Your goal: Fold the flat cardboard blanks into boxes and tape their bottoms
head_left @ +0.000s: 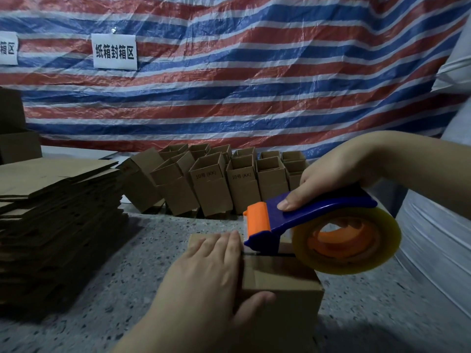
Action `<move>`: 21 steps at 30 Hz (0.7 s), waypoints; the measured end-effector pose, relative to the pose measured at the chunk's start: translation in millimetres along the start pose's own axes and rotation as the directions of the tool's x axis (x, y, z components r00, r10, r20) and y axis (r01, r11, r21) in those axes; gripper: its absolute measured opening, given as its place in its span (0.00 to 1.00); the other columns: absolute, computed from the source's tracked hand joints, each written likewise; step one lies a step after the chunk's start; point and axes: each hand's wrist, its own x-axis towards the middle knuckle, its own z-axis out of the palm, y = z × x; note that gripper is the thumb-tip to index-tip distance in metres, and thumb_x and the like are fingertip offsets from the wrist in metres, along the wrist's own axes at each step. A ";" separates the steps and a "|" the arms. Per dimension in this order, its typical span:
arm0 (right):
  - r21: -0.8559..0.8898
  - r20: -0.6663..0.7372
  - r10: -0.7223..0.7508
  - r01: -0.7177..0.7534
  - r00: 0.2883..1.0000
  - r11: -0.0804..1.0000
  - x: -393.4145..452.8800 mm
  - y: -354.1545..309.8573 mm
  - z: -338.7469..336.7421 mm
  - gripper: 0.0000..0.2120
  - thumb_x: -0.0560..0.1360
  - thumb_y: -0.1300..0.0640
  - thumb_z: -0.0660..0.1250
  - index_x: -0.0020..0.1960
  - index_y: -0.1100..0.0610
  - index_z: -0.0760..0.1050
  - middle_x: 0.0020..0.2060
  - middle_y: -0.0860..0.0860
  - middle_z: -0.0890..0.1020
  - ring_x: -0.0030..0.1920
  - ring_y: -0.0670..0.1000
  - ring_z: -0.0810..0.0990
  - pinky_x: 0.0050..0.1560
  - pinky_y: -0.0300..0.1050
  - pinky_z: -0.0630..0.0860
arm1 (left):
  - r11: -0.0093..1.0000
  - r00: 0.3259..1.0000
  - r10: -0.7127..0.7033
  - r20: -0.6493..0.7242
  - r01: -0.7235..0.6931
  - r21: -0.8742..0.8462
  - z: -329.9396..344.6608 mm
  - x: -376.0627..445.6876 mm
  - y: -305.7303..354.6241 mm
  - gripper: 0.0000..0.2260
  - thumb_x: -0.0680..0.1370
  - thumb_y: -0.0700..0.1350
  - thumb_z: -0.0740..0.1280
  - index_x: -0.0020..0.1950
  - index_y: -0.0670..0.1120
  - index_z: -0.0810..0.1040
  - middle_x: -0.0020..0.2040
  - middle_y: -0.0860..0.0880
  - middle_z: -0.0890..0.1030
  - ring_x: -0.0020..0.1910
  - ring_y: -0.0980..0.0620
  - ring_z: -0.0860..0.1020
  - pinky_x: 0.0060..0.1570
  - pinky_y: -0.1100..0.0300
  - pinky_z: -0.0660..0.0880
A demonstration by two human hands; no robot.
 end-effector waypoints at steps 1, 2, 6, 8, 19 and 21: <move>-0.001 0.018 0.000 0.000 1.000 1.000 0.1 2.7 -0.3 0.23 0.66 0.31 0.71 0.37 0.51 0.87 0.35 0.52 0.86 0.34 0.49 0.85 0.33 0.41 0.80 | 1.000 1.000 0.002 -0.003 -0.002 0.002 0.8 0.0 -0.8 0.49 0.65 0.76 0.34 0.80 0.49 0.36 0.82 0.49 0.44 0.80 0.51 0.44 0.67 0.58 0.34; -0.007 0.036 0.001 -0.001 0.999 1.000 -0.4 5.8 0.0 0.22 0.66 0.30 0.71 0.36 0.49 0.87 0.36 0.51 0.86 0.34 0.49 0.85 0.34 0.41 0.80 | 1.000 1.000 -0.001 0.001 0.001 -0.001 1.3 0.2 -1.4 0.49 0.66 0.77 0.35 0.80 0.49 0.35 0.82 0.49 0.43 0.80 0.51 0.44 0.66 0.58 0.34; 0.015 0.043 0.029 -0.030 0.999 0.999 -3.7 23.5 3.6 0.27 0.63 0.28 0.71 0.40 0.53 0.86 0.37 0.52 0.85 0.35 0.49 0.84 0.37 0.43 0.81 | 1.000 1.000 -0.012 0.022 0.012 -0.008 1.9 -0.3 -1.8 0.49 0.64 0.77 0.34 0.80 0.51 0.35 0.81 0.50 0.43 0.80 0.51 0.43 0.66 0.57 0.33; 0.016 0.028 0.039 -0.040 0.999 0.999 -3.2 29.9 7.1 0.31 0.62 0.29 0.70 0.47 0.56 0.83 0.37 0.52 0.85 0.35 0.49 0.84 0.38 0.43 0.80 | 1.000 0.999 -0.012 0.032 0.013 -0.009 1.2 -0.7 -1.6 0.50 0.64 0.78 0.34 0.79 0.51 0.35 0.81 0.51 0.43 0.80 0.51 0.43 0.66 0.57 0.32; 0.055 -0.026 0.016 -0.014 1.000 0.998 5.5 41.4 25.2 0.32 0.65 0.29 0.66 0.50 0.58 0.80 0.37 0.51 0.84 0.35 0.48 0.82 0.39 0.40 0.79 | 0.999 0.992 -0.029 0.125 0.024 0.040 -11.9 13.1 16.7 0.51 0.68 0.79 0.40 0.79 0.47 0.35 0.81 0.46 0.42 0.80 0.47 0.43 0.72 0.52 0.36; 0.057 -0.026 0.010 -0.009 1.000 0.998 6.1 42.9 26.2 0.34 0.64 0.29 0.66 0.51 0.58 0.80 0.37 0.51 0.84 0.35 0.48 0.82 0.39 0.40 0.79 | 1.000 0.988 -0.008 0.152 0.005 0.017 -11.4 17.9 23.4 0.49 0.69 0.79 0.42 0.78 0.47 0.34 0.81 0.46 0.39 0.80 0.47 0.40 0.67 0.53 0.33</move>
